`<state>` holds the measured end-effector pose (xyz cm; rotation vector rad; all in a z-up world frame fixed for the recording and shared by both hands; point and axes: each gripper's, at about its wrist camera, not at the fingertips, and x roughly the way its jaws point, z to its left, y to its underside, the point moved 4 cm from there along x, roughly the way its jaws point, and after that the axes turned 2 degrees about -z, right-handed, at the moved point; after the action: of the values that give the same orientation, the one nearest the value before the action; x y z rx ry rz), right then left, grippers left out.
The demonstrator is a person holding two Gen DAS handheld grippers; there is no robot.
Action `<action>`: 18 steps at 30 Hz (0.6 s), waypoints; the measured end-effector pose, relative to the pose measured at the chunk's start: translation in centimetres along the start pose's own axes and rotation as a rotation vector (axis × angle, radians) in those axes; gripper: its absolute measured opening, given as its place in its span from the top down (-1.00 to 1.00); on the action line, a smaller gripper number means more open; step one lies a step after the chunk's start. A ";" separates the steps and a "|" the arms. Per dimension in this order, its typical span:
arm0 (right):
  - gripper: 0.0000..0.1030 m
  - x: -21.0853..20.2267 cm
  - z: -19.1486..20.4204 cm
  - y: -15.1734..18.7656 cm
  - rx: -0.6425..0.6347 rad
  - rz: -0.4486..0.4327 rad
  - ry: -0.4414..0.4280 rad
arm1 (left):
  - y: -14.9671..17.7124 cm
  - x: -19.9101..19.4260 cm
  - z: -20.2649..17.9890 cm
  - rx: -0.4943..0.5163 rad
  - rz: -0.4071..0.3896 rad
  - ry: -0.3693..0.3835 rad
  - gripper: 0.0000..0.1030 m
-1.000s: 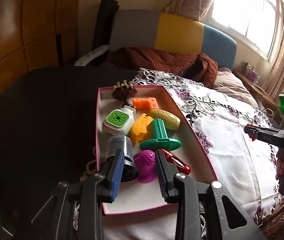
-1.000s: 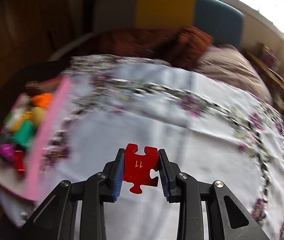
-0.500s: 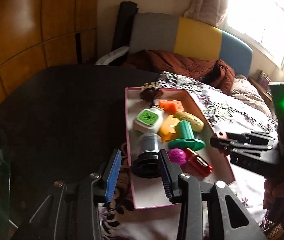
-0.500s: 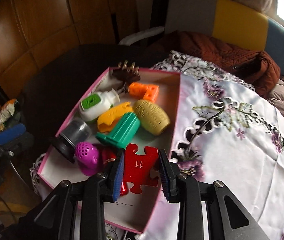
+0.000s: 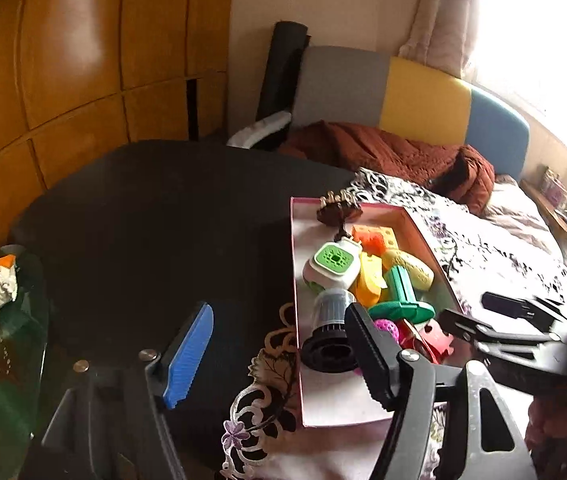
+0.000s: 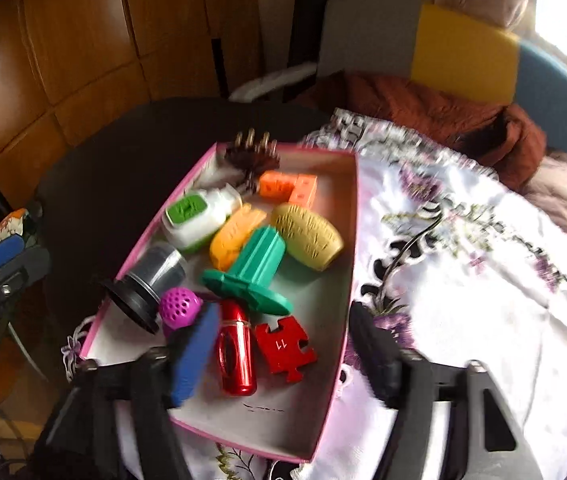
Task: Organize rigid objects
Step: 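Carry the red puzzle piece into the tray and open the right tool, then withdraw the open right tool from the tray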
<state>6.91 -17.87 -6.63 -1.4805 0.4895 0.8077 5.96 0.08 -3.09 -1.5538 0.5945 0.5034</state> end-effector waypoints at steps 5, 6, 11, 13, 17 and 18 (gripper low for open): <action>-0.73 -2.5 0.9 0.3 0.006 -0.103 0.080 | 0.2 -0.4 -0.3 -0.001 -0.006 -0.057 -0.35; -0.74 -2.9 1.0 0.5 0.014 -0.122 0.096 | 0.3 -0.5 -0.3 0.002 -0.008 -0.063 -0.35; -0.75 -4.7 0.7 1.1 0.099 -0.188 0.136 | 1.2 -1.0 -0.7 0.015 -0.006 -0.048 -0.29; -0.75 -4.8 0.5 1.4 0.124 -0.192 0.130 | 1.4 -1.4 -0.8 0.028 -0.039 -0.070 -0.14; -0.75 -5.1 0.4 2.0 0.133 -0.181 0.135 | 1.2 -2.0 -0.7 0.016 -0.061 -0.059 -0.09; -0.75 -5.2 0.4 2.0 0.136 -0.182 0.136 | 1.2 -2.0 -0.8 0.021 -0.062 -0.058 -0.09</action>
<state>1.93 -18.56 -4.10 -1.4362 0.4929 0.5231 3.60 -0.58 -2.69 -1.5282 0.5041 0.4917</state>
